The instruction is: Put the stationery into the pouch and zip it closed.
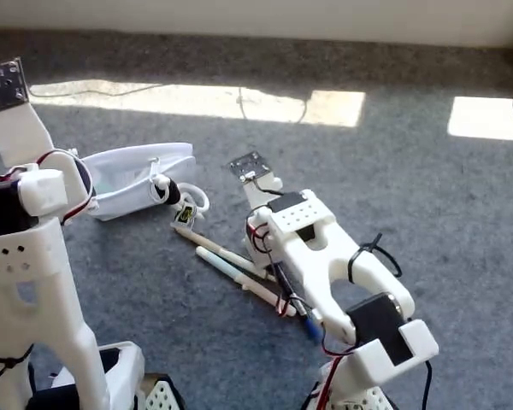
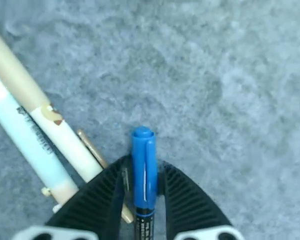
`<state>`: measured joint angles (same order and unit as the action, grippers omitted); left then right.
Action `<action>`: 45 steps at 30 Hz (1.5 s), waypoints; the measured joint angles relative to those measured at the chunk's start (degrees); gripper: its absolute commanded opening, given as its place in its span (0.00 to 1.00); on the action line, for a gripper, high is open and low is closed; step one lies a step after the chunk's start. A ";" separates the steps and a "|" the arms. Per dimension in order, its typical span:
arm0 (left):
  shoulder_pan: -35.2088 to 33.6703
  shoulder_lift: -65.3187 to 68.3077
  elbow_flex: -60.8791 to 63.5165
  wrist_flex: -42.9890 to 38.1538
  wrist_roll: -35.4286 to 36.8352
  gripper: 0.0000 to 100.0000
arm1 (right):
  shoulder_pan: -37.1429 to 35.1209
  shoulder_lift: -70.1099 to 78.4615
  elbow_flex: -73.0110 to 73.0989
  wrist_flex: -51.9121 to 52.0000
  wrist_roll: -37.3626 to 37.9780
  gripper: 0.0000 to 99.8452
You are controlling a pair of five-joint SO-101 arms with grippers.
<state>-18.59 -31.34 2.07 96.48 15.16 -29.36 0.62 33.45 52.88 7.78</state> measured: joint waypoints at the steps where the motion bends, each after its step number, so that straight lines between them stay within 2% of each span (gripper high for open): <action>1: 0.00 0.00 0.00 0.00 0.00 0.01 | 0.35 -1.49 0.00 0.09 0.00 0.01; 9: 0.53 0.00 0.00 0.00 0.00 0.01 | 1.23 -16.88 0.00 2.90 0.00 0.01; 19: 8.88 0.00 0.00 -0.09 0.00 0.01 | 1.23 -36.92 0.00 7.56 0.00 0.01; 27: 10.55 0.00 0.00 -0.09 0.00 0.01 | 1.23 -52.40 -0.26 8.00 0.00 0.01; 31: 11.25 0.00 0.00 -0.09 0.00 0.01 | 1.23 -56.53 -4.84 8.00 0.00 0.01; 37: 12.92 0.00 0.00 -0.09 0.00 0.01 | 1.23 -58.11 -15.82 8.09 -6.59 0.01; 42: 13.01 0.00 0.00 -0.09 0.00 0.01 | -6.33 -58.55 -22.51 7.47 -7.82 0.01; 45: 13.19 0.00 0.00 -0.09 0.00 0.01 | -11.60 -58.99 -24.18 1.14 -8.09 0.01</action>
<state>-5.41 -31.34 2.07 96.40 15.16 -40.97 -58.37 9.27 54.02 -0.31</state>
